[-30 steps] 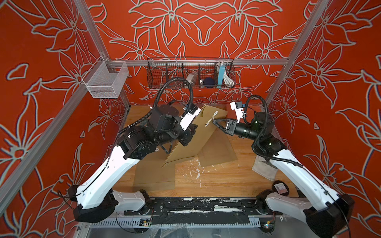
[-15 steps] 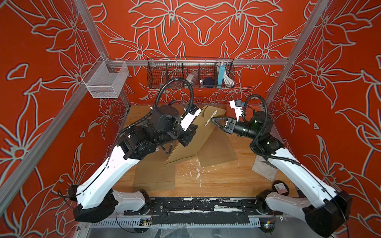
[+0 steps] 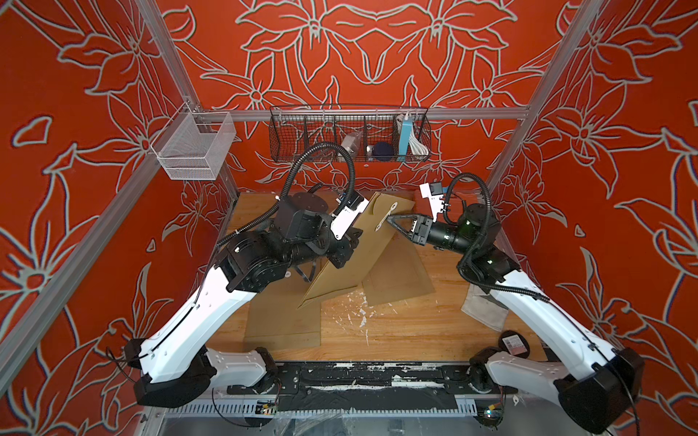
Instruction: Open the file bag
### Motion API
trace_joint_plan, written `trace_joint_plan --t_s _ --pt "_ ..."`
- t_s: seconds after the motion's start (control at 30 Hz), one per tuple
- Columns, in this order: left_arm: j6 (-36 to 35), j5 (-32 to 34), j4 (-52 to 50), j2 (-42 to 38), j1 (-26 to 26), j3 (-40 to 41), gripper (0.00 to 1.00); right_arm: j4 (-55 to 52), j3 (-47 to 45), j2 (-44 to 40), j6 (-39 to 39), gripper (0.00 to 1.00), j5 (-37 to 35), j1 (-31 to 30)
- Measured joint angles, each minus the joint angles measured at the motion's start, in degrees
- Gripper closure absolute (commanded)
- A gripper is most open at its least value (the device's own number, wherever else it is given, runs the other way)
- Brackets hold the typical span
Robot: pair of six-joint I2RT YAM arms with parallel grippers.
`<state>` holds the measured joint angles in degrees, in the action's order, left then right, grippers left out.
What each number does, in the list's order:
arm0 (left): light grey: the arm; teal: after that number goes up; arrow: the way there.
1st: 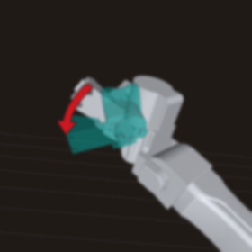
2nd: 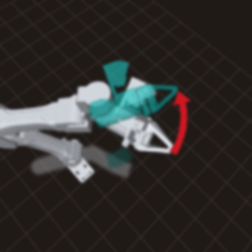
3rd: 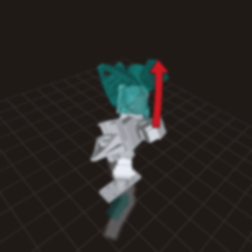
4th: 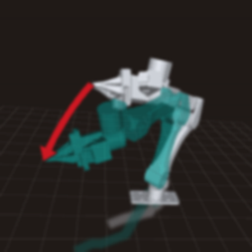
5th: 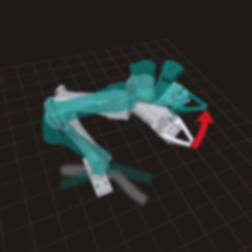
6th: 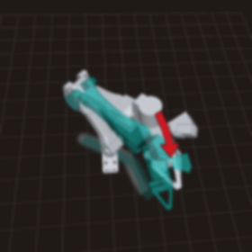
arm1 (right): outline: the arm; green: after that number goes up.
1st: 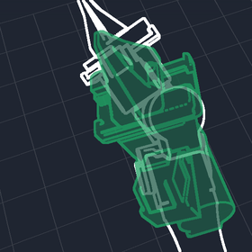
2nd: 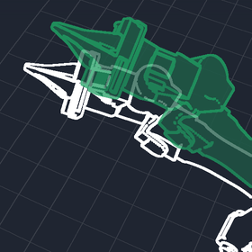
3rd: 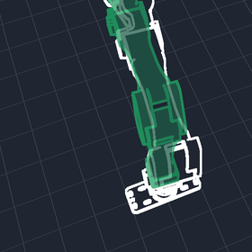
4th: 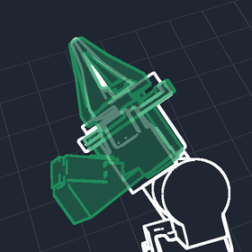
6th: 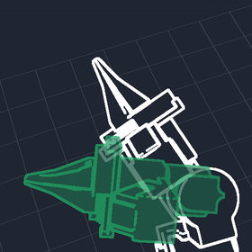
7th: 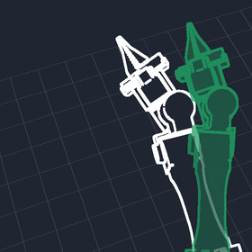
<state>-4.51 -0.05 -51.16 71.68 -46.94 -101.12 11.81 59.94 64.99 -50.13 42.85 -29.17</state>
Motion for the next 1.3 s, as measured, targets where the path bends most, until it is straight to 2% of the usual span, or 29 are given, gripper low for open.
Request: trace_joint_plan --t_s 0.17,0.37,0.67,0.93,1.3 --pt "0.0 0.02 0.0 0.0 0.0 0.02 1.0 -1.16 0.09 0.0 0.63 1.0 -0.39 -0.09" --pt "-0.17 0.22 -0.07 -0.04 0.0 0.74 1.0 -3.52 0.11 -0.26 1.86 1.0 -1.05 -0.11" --pt "-0.85 0.66 -0.44 -0.04 -0.04 0.81 1.0 -11.34 2.6 -1.46 7.85 1.0 -2.01 -0.13" --pt "-1.27 1.11 -0.66 -0.04 -0.04 0.81 1.0 -15.82 4.81 -1.46 11.1 1.0 0.76 -0.13" --pt "-1.4 1.05 -1.03 -0.04 -0.09 0.81 1.0 -16.02 6.67 -0.68 11.3 1.0 3.72 -0.13"
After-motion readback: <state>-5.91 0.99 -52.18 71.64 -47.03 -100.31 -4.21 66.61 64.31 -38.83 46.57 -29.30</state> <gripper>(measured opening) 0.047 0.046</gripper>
